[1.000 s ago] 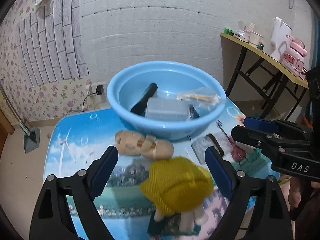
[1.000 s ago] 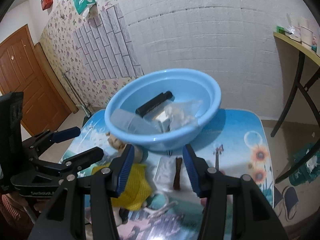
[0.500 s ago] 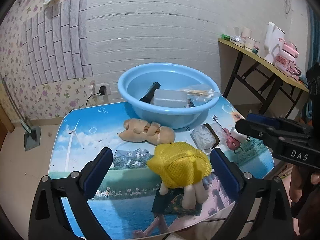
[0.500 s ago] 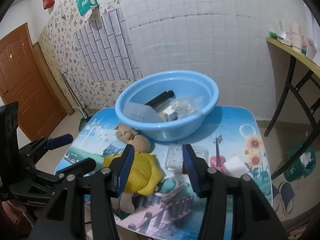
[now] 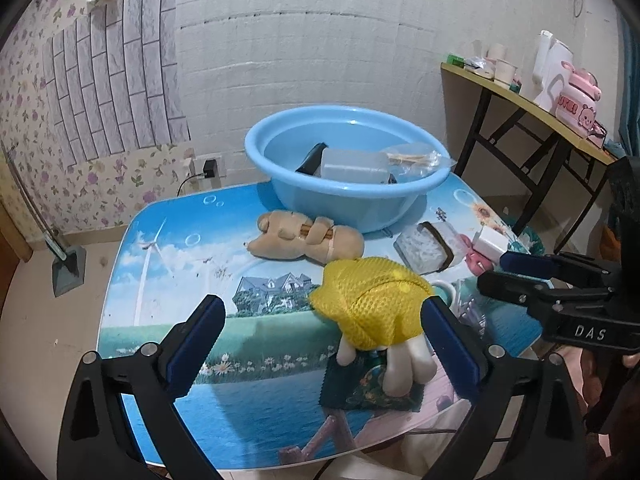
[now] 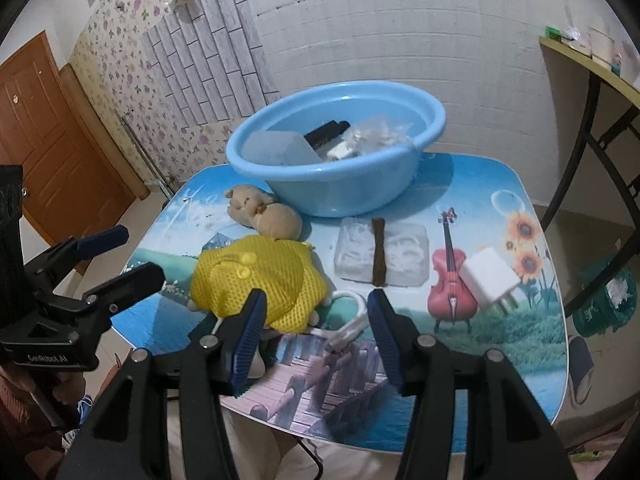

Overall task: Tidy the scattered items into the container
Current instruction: 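Withdraw both grippers from the basin back over the table toward the plush doll, then grasp the yellow-hatted plush doll with the left gripper while the right grasps the white hanger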

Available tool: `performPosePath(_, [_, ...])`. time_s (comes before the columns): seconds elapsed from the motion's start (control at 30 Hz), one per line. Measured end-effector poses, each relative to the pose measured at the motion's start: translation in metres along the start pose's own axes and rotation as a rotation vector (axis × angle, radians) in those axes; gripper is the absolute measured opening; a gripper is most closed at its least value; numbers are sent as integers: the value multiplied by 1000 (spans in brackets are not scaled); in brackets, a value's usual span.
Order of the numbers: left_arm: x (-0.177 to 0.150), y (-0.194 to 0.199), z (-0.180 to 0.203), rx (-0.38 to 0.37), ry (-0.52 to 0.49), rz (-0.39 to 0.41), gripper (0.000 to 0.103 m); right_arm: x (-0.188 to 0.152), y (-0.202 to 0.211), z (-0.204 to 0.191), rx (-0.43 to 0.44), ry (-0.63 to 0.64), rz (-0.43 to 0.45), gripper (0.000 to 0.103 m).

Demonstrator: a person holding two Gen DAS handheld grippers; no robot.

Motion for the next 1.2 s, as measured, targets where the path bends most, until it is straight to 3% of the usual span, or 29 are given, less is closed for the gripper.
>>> performPosePath(0.2, [-8, -9, 1, 4, -5, -33, 99, -7, -6, 7, -5, -18, -20, 55])
performPosePath(0.3, [-12, -12, 2, 6, -12, -38, 99, -11, -8, 6, -12, 0, -34, 61])
performPosePath(0.63, [-33, -27, 9, 7, -23, -87, 99, -28, -19, 12, 3, -26, -79, 61])
performPosePath(1.2, [-27, -52, 25, -10, -51, -116, 99, -35, -38, 19, 5, -29, -111, 61])
Point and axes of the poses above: each gripper's, at about its wrist camera, not at the fingertips, and y roughly against the way its jaws point, z to its right, x to its top, the point moved 5 cm from there along -y, roughly the way its jaws point, and after that the axes turned 11 degrees about y, right-handed, at the moved point
